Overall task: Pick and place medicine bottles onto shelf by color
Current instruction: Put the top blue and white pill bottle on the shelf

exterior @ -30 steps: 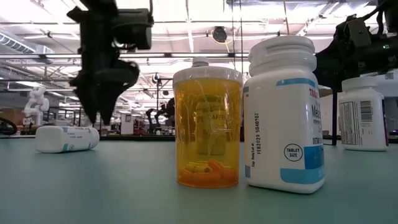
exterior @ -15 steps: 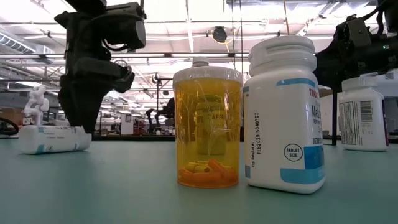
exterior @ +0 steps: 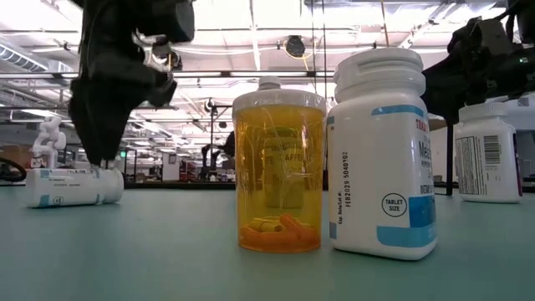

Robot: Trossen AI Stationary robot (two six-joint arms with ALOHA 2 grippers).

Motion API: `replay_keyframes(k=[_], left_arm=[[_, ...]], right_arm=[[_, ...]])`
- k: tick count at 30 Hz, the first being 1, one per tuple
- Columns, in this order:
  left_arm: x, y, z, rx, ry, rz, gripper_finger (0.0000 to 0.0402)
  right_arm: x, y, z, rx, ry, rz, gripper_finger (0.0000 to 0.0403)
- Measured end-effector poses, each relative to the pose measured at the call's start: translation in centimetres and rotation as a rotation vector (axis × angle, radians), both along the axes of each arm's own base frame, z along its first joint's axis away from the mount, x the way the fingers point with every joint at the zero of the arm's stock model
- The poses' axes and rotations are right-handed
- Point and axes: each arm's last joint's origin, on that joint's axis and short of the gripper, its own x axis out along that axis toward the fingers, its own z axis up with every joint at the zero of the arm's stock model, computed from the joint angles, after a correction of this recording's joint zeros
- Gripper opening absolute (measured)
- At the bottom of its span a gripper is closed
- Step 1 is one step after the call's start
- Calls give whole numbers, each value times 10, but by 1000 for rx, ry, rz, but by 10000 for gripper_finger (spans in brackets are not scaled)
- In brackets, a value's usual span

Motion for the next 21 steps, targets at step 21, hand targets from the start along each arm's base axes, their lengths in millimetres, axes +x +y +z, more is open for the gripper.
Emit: replay_keyframes(k=[21], left_arm=[[-4, -50, 0, -12, -85, -33, 330]], right_arm=[[1, 7, -3, 0, 35, 235, 235]])
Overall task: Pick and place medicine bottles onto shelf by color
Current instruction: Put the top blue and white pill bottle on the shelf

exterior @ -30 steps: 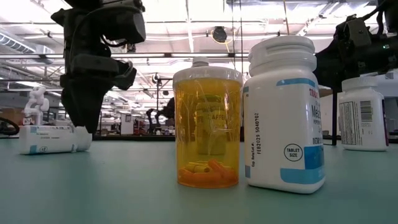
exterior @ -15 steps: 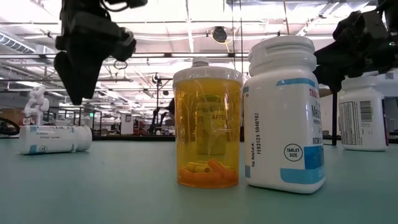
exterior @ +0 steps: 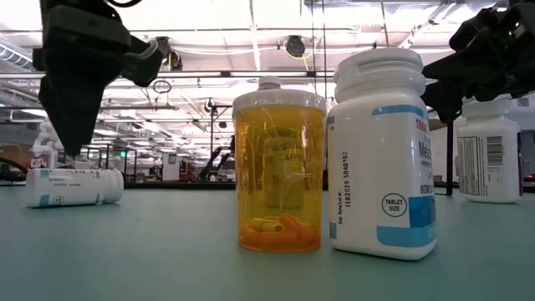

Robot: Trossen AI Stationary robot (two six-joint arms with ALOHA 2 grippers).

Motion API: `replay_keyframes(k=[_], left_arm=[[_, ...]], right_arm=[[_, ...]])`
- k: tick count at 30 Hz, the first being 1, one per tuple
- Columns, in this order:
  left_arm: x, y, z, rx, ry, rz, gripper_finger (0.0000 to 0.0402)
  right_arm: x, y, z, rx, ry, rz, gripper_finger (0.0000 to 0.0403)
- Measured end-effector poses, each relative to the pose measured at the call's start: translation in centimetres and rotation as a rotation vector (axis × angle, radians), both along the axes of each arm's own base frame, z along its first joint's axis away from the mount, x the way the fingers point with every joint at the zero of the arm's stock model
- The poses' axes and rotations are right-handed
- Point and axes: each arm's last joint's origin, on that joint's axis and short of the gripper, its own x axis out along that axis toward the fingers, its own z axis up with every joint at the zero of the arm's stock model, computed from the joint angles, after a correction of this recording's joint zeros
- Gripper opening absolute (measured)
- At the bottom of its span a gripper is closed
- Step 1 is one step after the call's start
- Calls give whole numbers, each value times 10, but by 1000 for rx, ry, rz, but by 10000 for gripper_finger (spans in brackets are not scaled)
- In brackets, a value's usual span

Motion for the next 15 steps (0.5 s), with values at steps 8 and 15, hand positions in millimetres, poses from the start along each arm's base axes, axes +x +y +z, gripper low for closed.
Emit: replay_keyframes(k=[8, 15], left_arm=[[-10, 3, -16, 23, 41, 1, 331], [-11, 8, -19, 45, 50, 23, 331]], right_arm=[[0, 0, 1, -11, -13, 1, 235], [0, 0, 2, -9, -20, 0, 235]])
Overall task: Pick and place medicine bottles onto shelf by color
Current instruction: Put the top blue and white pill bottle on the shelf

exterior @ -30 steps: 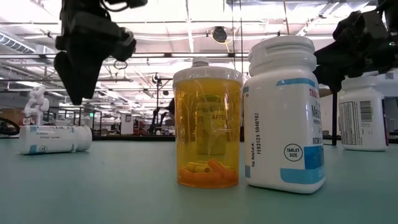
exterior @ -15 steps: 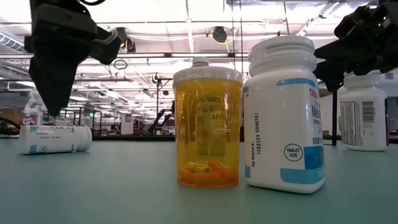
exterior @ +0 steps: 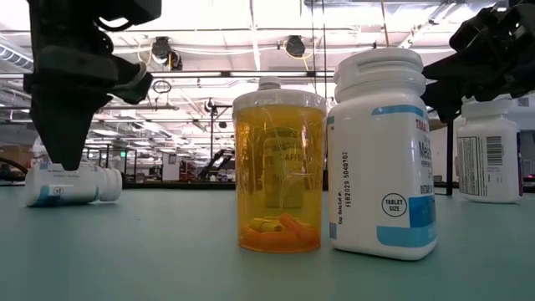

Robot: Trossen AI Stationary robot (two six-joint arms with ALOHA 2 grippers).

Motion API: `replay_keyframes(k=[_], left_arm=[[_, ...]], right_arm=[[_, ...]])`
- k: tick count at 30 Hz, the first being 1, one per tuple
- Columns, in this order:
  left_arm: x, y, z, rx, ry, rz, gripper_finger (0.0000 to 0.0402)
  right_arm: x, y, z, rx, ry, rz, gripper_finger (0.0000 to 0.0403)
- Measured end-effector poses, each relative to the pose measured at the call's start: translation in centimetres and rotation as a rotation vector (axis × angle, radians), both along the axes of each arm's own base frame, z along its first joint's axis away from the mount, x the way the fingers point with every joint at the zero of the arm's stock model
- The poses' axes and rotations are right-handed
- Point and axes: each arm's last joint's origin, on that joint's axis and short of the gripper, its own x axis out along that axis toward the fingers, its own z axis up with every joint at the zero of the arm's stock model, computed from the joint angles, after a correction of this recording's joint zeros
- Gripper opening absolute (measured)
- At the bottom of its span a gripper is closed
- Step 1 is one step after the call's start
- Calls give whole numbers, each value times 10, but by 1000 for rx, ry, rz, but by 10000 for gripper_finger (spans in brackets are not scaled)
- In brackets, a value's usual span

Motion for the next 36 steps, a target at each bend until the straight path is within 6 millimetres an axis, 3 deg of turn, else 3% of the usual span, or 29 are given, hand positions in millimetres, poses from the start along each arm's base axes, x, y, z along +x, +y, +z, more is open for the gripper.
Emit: replay_keyframes(k=[11, 21, 31, 36], left_arm=[[-1, 3, 3, 81, 13, -1, 331], [-15, 9, -28, 104, 17, -19, 329], [-14, 10, -37, 83, -44, -85, 225], [2, 9, -35, 72, -199, -212, 226]], right_arm=[[0, 0, 6, -96, -58, 7, 235], [0, 0, 15, -109, -142, 3, 235], [0, 1, 17, -140, -168, 27, 235], [0, 3, 22, -165, -234, 141, 235]])
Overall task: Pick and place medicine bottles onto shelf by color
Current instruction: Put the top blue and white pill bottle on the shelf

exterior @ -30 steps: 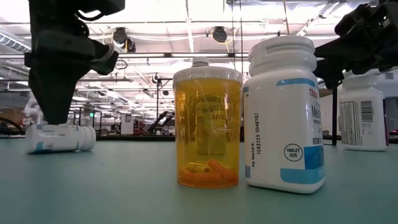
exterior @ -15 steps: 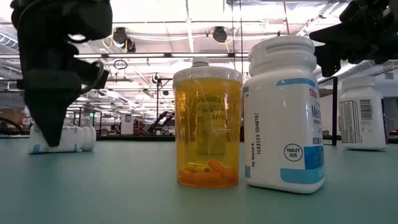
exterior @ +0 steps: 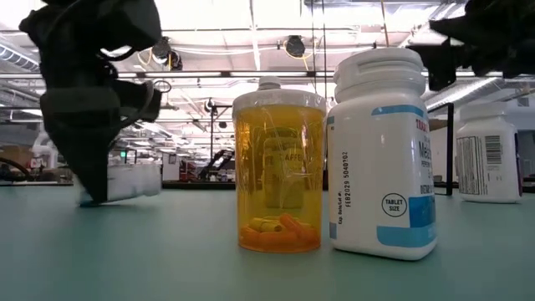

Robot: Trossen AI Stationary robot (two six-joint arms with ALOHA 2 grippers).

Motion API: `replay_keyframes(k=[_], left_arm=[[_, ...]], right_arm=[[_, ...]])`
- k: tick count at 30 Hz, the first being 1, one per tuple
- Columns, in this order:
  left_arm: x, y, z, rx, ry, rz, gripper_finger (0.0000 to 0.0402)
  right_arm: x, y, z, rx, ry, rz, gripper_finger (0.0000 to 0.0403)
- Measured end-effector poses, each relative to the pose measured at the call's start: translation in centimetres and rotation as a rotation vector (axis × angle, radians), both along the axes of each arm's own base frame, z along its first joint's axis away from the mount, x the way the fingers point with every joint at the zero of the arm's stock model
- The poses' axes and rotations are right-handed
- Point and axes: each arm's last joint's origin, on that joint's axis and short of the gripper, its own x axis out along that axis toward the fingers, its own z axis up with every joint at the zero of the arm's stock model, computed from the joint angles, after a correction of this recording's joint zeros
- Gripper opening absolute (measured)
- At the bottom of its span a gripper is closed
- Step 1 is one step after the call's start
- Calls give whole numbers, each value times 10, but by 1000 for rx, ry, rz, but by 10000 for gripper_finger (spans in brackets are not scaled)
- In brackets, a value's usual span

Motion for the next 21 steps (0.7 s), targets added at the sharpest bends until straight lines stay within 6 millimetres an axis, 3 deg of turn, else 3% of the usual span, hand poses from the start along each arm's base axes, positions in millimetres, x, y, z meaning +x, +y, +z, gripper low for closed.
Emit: replay_keyframes(k=[5, 10, 15, 21], left_arm=[[22, 3, 8, 5, -210, -130, 241], [42, 12, 23, 34, -380, -200, 232], [63, 20, 48, 100, -544, -314, 232], [86, 27, 83, 193, -886, -491, 237]], right_arm=[[1, -1, 1, -9, -12, 12, 235], [3, 1, -1, -56, 9, 39, 235], [11, 3, 15, -82, -6, 53, 235], [28, 7, 15, -51, 51, 59, 235]])
